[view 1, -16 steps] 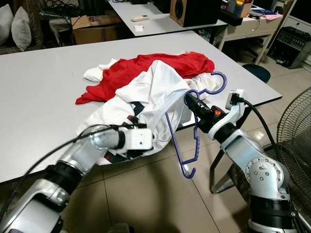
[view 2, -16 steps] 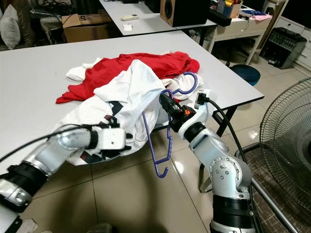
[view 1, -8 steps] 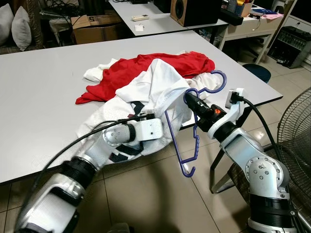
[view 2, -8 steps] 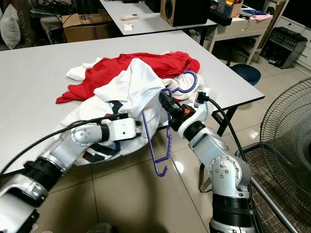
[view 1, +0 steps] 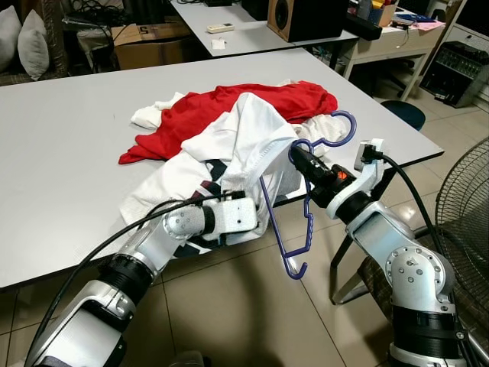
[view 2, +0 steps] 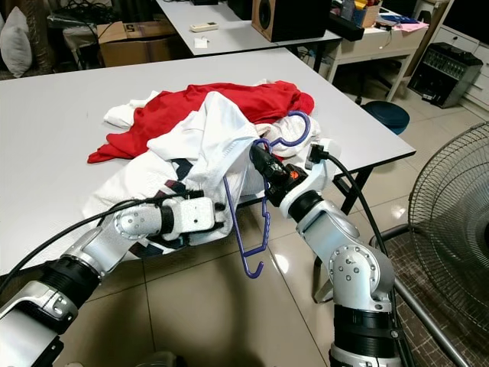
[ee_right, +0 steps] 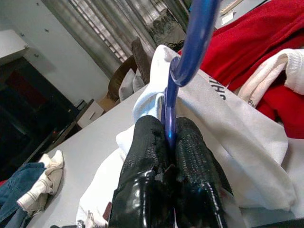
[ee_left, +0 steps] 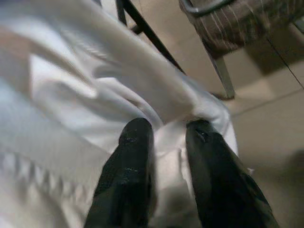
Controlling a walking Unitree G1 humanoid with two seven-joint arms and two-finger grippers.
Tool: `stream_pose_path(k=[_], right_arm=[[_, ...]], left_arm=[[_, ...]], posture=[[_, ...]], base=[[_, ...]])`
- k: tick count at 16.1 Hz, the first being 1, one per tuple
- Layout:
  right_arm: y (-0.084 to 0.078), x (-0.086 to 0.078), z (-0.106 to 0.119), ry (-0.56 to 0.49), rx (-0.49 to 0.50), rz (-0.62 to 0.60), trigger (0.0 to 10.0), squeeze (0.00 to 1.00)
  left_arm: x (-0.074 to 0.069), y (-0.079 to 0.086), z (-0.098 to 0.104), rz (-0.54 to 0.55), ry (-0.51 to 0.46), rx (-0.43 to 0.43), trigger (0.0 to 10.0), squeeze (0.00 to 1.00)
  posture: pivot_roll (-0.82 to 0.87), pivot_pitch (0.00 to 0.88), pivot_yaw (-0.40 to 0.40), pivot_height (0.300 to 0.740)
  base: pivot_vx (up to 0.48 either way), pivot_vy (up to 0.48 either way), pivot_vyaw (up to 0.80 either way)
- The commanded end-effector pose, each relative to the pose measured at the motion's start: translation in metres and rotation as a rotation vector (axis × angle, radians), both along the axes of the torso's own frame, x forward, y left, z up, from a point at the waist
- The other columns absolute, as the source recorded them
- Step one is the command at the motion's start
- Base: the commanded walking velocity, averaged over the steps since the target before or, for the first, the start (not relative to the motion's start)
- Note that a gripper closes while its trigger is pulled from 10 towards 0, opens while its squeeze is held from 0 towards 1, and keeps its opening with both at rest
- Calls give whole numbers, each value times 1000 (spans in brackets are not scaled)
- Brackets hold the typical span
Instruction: Hang hanger
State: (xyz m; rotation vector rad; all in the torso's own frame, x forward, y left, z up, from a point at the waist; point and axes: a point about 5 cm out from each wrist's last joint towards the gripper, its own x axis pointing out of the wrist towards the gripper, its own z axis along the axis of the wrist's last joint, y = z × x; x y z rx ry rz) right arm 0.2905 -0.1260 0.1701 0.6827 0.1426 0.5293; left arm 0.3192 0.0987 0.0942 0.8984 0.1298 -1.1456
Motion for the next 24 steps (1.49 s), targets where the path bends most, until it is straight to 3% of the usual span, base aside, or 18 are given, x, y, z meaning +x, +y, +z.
stream_pose_path(k=[1, 2, 9, 12, 17, 20, 24], right_arm=[[-1, 3, 4, -16, 4, -3, 10000, 0], [0, 3, 4, -16, 4, -4, 10000, 0], [0, 4, 4, -15, 5, -1, 10000, 0], [-1, 4, 4, -15, 5, -9, 10000, 0], [-7, 9, -1, 16, 16, -71, 10000, 0], [-10, 20, -4, 52, 66, -139, 10000, 0], [-4, 39, -8, 95, 109, -193, 10000, 0]], left_arm=[[-1, 3, -3, -7, 6, 26, 941, 0], [-1, 4, -4, -7, 7, 32, 0, 0], [-4, 5, -2, -21, 27, -23, 0, 0], [-14, 11, -4, -57, 88, -56, 0, 0], [-27, 28, 5, -134, 38, 60, 0, 0], [-37, 25, 11, -196, 9, 104, 0, 0], [-44, 10, 11, -205, 46, -18, 0, 0]], posture=[[-12, 0, -5, 740], [-12, 0, -6, 740], [-8, 0, -9, 740], [-8, 0, -8, 740], [7, 0, -20, 740], [14, 0, -24, 740], [8, 0, -13, 740]], base=[[0, 0, 0], [0, 0, 0], [0, 0, 0], [0, 0, 0], [0, 0, 0], [0, 0, 0], [0, 0, 0]])
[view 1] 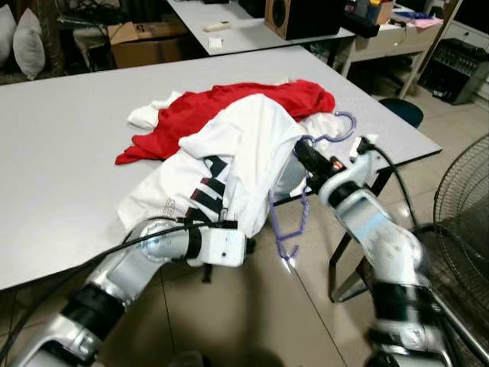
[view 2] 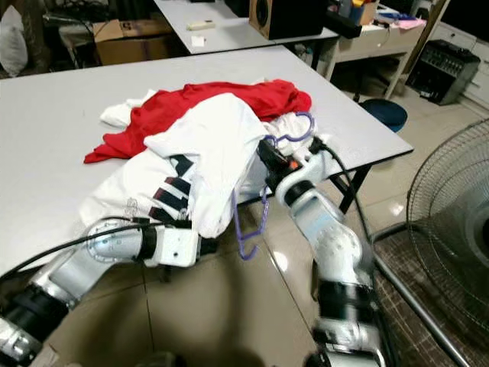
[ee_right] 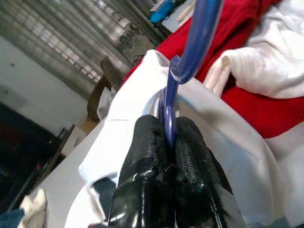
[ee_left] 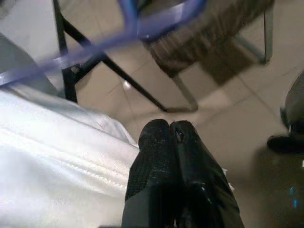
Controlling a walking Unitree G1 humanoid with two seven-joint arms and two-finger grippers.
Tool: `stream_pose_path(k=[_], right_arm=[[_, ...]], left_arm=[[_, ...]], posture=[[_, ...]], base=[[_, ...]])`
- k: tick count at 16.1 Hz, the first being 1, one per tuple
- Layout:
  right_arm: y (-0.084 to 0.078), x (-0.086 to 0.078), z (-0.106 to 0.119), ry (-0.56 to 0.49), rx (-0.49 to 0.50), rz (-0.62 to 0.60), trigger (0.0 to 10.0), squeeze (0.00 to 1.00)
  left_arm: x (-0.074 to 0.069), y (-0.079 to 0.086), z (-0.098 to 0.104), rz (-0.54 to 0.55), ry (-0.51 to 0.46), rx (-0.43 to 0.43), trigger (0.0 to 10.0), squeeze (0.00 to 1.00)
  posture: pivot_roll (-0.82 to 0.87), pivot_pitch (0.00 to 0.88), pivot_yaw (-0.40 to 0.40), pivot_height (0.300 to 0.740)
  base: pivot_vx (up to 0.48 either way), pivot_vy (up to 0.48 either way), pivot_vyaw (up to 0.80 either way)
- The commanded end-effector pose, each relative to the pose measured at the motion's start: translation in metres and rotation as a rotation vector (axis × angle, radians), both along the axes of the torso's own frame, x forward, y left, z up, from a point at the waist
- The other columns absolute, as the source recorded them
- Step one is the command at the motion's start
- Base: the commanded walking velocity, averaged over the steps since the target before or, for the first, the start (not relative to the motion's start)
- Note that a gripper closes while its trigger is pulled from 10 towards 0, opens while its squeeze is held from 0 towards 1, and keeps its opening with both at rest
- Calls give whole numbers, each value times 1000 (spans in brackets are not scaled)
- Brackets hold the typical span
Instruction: Hang hanger
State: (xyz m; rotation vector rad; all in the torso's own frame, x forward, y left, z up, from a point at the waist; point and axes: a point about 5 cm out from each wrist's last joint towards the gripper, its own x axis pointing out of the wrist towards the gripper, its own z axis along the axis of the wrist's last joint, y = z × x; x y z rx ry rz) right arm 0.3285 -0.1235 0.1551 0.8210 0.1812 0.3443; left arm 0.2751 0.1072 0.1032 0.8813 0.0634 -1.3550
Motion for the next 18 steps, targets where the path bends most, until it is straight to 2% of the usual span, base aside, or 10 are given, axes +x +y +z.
stream_pose_path(k=[1, 3, 5, 7, 8, 10, 13, 15, 16, 18], right_arm=[[-6, 7, 5, -17, 12, -55, 10000, 0], [-5, 18, 1, 18, 42, -95, 10000, 0], [-2, 26, 1, 35, 131, -115, 10000, 0], [1, 30, 3, 32, 170, -114, 10000, 0], [5, 32, 3, 36, 212, -116, 10000, 0], [10, 34, 4, 45, 283, -123, 10000, 0], [11, 36, 5, 55, 347, -148, 10000, 0], [8, 38, 5, 66, 391, -177, 10000, 0], [7, 39, 6, 74, 437, -181, 10000, 0], [9, 37, 11, 72, 491, -145, 10000, 0]], left_arm=[[-1, 1, 7, 1, 23, -48, 0, 0], [-2, 1, 19, 17, 84, -175, 0, 0], [-5, 3, 27, 16, 161, -262, 0, 0], [-6, -1, 36, 25, 225, -358, 0, 0], [-11, -8, 45, 1, 313, -443, 0, 0], [-19, -16, 52, -49, 438, -499, 0, 0], [-22, -17, 55, -66, 499, -510, 0, 0], [-21, -20, 66, -77, 558, -587, 0, 0], [-18, -19, 69, -53, 548, -604, 0, 0], [7, -5, 63, 127, 409, -569, 0, 0]], posture=[[7, 0, -12, 740], [9, 0, -10, 740], [20, 0, -15, 740], [24, 0, -16, 740], [26, 0, -18, 740], [26, 0, -16, 740], [23, 0, -14, 740], [22, 0, -12, 740], [22, 0, -10, 740], [18, 0, -7, 740]], base=[[0, 0, 0], [0, 0, 0], [0, 0, 0], [0, 0, 0], [0, 0, 0], [0, 0, 0], [0, 0, 0], [0, 0, 0], [0, 0, 0], [0, 0, 0]])
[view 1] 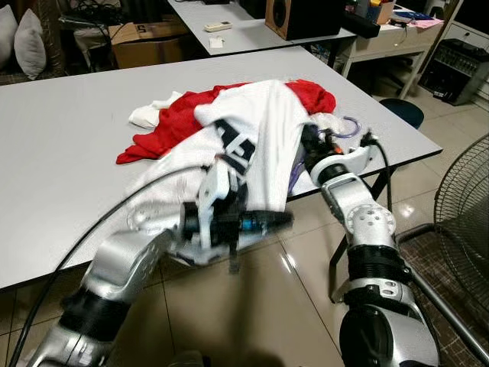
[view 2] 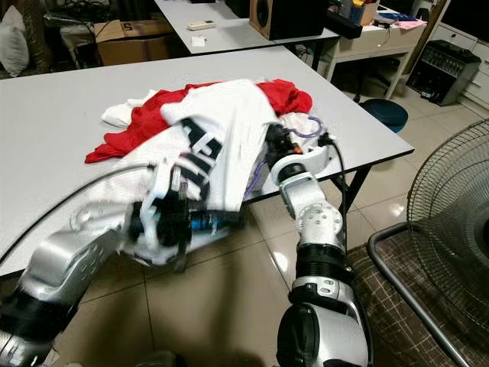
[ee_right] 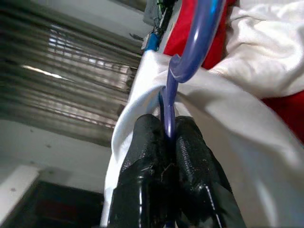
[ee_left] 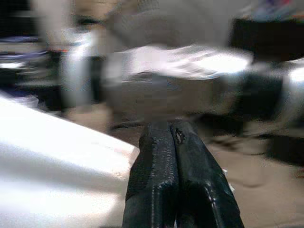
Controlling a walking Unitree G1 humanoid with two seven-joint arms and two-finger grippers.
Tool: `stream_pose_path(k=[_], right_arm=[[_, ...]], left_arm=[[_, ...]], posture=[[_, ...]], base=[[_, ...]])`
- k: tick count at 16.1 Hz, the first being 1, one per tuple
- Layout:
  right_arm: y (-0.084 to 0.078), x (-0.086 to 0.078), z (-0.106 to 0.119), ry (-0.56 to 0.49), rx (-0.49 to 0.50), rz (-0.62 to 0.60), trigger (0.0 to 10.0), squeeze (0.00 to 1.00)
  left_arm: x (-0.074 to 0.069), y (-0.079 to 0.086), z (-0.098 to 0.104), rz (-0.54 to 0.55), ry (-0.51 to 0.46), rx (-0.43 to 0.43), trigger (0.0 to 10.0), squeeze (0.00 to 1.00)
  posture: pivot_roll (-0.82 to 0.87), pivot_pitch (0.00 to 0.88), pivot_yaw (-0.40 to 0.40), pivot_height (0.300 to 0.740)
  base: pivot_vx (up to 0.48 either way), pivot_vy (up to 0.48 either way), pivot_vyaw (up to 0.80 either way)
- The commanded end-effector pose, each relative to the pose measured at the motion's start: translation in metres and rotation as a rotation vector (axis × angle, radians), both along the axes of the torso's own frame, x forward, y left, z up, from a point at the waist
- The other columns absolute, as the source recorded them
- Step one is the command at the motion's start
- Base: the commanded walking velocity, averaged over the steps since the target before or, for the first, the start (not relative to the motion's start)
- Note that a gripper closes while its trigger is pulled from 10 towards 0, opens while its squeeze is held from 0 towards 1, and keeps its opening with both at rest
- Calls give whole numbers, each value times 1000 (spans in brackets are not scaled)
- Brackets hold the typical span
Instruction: Hang hanger
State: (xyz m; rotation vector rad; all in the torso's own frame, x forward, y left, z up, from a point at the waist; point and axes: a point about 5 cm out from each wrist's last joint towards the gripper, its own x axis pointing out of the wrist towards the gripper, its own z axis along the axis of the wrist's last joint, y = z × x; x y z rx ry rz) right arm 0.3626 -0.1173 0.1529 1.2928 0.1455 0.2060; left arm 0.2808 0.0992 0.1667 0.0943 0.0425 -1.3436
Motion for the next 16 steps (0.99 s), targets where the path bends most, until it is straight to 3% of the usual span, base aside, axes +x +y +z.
stream_pose_path(k=[1, 4, 7, 11, 13, 16], right_arm=[[3, 2, 14, -38, 55, -6, 10000, 0], [-3, 2, 15, -34, 122, -18, 10000, 0], [-4, 4, 13, -14, 116, -38, 10000, 0], [-7, 8, 10, 21, 144, -70, 10000, 0], [-6, 11, 10, 37, 159, -83, 10000, 0], [-3, 14, 6, 64, 104, -95, 10000, 0]], left_arm=[[9, 12, -3, 75, -32, 50, 0, 0], [19, 42, -3, 142, -26, 133, 0, 0], [19, 52, -4, 124, 4, 145, 0, 0], [3, 46, -9, -22, 100, 133, 0, 0], [-5, 35, -12, -85, 127, 118, 0, 0], [-13, 16, -7, -156, 140, 46, 0, 0]], posture=[[17, 0, -6, 740], [16, 0, -2, 740], [16, 0, -2, 740], [20, 0, -4, 740], [23, 0, -7, 740], [25, 0, -6, 740]], base=[[0, 0, 0], [0, 0, 0], [0, 0, 0], [0, 0, 0], [0, 0, 0], [0, 0, 0]])
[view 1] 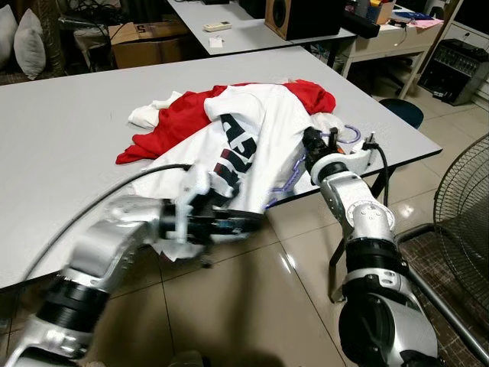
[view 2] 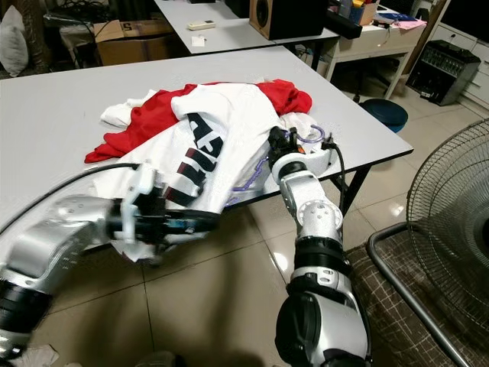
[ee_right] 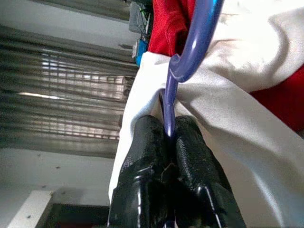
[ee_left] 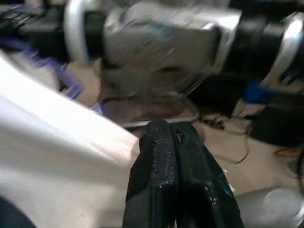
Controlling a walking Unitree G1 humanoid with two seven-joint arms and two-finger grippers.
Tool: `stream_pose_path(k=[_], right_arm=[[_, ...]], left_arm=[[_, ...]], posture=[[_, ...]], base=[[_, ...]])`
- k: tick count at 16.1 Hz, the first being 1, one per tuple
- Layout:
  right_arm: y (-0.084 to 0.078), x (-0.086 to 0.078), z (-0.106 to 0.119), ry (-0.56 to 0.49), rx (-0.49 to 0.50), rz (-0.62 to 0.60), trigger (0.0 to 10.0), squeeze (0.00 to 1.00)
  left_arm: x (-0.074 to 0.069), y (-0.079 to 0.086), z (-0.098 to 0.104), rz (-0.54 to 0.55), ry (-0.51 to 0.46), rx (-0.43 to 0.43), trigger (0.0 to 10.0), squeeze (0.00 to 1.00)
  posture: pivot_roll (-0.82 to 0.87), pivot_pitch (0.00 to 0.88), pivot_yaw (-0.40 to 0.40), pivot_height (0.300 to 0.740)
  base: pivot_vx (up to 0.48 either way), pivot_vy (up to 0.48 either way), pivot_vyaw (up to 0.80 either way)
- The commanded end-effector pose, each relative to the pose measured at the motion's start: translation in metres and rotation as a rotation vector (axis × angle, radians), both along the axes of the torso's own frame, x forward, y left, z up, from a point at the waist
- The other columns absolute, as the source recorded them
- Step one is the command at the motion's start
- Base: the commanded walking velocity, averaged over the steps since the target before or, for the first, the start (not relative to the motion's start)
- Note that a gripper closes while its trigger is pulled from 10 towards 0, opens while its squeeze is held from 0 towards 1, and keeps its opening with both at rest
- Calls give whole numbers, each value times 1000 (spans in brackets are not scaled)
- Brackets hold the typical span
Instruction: Hang hanger
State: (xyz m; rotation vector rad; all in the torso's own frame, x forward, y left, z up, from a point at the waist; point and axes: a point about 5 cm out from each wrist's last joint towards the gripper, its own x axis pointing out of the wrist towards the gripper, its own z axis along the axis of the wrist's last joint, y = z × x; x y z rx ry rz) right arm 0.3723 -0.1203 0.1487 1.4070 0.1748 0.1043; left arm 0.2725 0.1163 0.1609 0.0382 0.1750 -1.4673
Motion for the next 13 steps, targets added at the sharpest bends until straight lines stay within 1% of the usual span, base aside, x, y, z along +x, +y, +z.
stream_pose_path(k=[1, 3, 5, 6, 7, 9, 10, 11, 12, 13], right_arm=[[1, 5, 10, -17, 2, -39, 10000, 0], [6, 6, 8, -7, -42, -29, 10000, 0], [9, 6, 7, -4, -43, -22, 10000, 0], [13, 5, 7, -3, -63, -1, 10000, 0], [18, 4, 6, -9, -115, 36, 10000, 0], [33, -6, 4, -46, -286, 155, 10000, 0], [34, -9, 1, -46, -337, 176, 10000, 0], [34, -12, -3, -34, -354, 178, 10000, 0], [34, -12, -3, -34, -354, 178, 10000, 0], [33, -14, -3, -30, -335, 177, 10000, 0]], left_arm=[[-7, -9, 3, -59, 16, -26, 0, 0], [-7, -25, 13, -83, 14, -105, 0, 0], [-5, -35, 22, -88, 6, -159, 0, 0], [2, -39, 27, -37, -27, -188, 0, 0], [9, -41, 31, 20, -38, -218, 0, 0], [25, -36, 43, 136, -86, -262, 0, 0], [27, -34, 49, 145, -69, -301, 0, 0], [25, -33, 54, 130, -46, -334, 0, 0], [25, -33, 54, 130, -46, -334, 0, 0], [27, -33, 55, 152, -50, -344, 0, 0]], posture=[[26, 0, -6, 740], [25, 0, -5, 740], [25, 0, -5, 740], [25, 0, -3, 740], [23, 0, -1, 740], [18, 0, 1, 740], [16, 0, 1, 740], [15, 0, 1, 740], [15, 0, 1, 740], [13, 0, 0, 740]], base=[[0, 0, 0], [0, 0, 0], [0, 0, 0], [0, 0, 0], [0, 0, 0], [0, 0, 0], [0, 0, 0], [0, 0, 0], [0, 0, 0], [0, 0, 0]])
